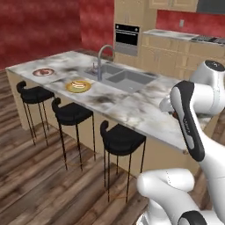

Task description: Pick up the apple and peach from the fridge and place one fruit on each plate on the dining counter.

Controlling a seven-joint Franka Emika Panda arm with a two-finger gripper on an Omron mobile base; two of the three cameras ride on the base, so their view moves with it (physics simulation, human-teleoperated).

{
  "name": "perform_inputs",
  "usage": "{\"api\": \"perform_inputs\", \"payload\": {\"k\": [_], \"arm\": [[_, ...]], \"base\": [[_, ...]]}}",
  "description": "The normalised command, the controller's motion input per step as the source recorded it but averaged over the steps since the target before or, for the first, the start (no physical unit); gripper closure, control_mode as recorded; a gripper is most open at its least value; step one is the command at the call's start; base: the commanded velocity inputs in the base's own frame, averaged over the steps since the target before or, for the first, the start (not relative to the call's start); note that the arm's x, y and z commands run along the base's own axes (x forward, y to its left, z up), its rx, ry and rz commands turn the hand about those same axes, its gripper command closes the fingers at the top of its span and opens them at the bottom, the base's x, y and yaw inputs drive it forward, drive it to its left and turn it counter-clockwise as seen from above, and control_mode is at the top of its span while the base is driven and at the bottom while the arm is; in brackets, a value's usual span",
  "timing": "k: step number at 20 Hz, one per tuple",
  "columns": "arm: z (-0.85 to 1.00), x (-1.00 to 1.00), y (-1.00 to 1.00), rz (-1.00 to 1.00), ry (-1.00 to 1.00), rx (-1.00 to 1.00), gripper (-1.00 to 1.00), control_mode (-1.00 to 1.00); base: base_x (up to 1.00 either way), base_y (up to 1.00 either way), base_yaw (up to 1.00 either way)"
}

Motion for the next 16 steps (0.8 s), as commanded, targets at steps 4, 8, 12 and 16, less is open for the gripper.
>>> {"api": "perform_inputs", "payload": {"k": [4, 8, 12, 16], "arm": [[0.0, 0.0, 0.0, 0.0, 0.0, 0.0, 1.0, 1.0], [0.0, 0.0, 0.0, 0.0, 0.0, 0.0, 1.0, 1.0], [0.0, 0.0, 0.0, 0.0, 0.0, 0.0, 1.0, 1.0], [0.0, 0.0, 0.0, 0.0, 0.0, 0.0, 1.0, 1.0]], "base": [[0.43, 1.0, -0.51], [0.14, 1.0, -0.55], [0.18, 1.0, -0.55], [0.34, 1.0, -0.5]]}}
